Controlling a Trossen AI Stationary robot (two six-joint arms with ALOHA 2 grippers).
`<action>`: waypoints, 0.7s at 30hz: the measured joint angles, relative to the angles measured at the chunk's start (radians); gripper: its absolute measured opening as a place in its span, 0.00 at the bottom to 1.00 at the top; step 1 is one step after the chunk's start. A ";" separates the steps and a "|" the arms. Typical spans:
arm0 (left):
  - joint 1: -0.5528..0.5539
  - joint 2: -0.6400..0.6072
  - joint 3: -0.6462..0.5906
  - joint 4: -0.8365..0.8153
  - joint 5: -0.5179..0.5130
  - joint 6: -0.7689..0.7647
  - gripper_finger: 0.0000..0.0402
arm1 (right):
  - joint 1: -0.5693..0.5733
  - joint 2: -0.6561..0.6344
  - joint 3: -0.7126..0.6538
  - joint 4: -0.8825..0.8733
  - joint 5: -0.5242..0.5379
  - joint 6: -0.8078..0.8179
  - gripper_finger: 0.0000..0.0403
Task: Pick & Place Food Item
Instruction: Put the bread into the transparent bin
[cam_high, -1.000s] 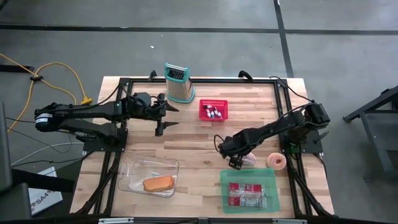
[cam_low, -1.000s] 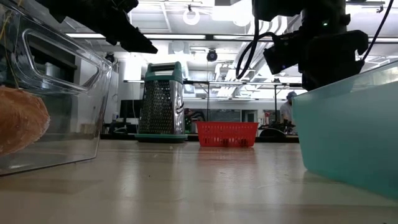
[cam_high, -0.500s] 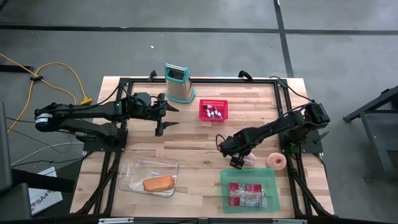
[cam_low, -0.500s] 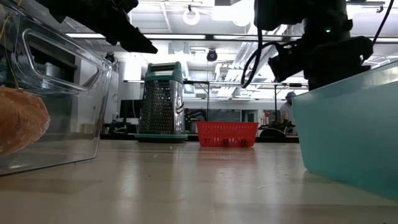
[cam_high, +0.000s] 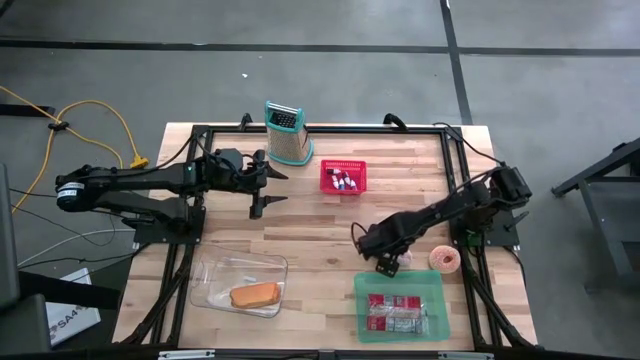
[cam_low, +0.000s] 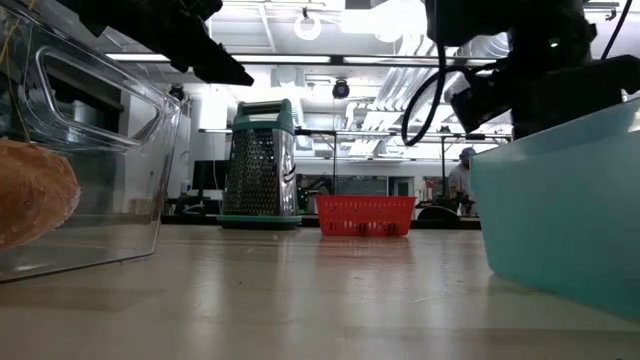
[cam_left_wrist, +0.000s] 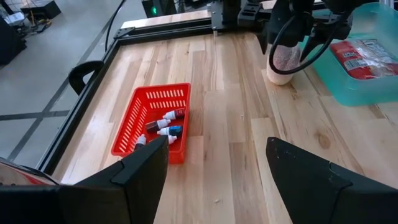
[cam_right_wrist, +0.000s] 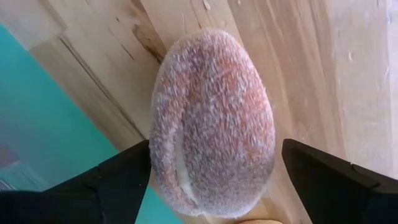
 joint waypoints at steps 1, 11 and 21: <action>0.000 0.000 0.000 0.000 0.000 0.000 0.65 | 0.003 0.000 0.000 -0.003 0.002 0.001 0.86; 0.000 0.000 0.000 0.000 0.000 0.000 0.65 | 0.021 0.000 -0.057 0.061 0.016 0.002 0.86; 0.000 0.000 0.000 0.000 0.000 0.000 0.65 | 0.021 0.000 -0.080 0.052 0.003 0.020 0.86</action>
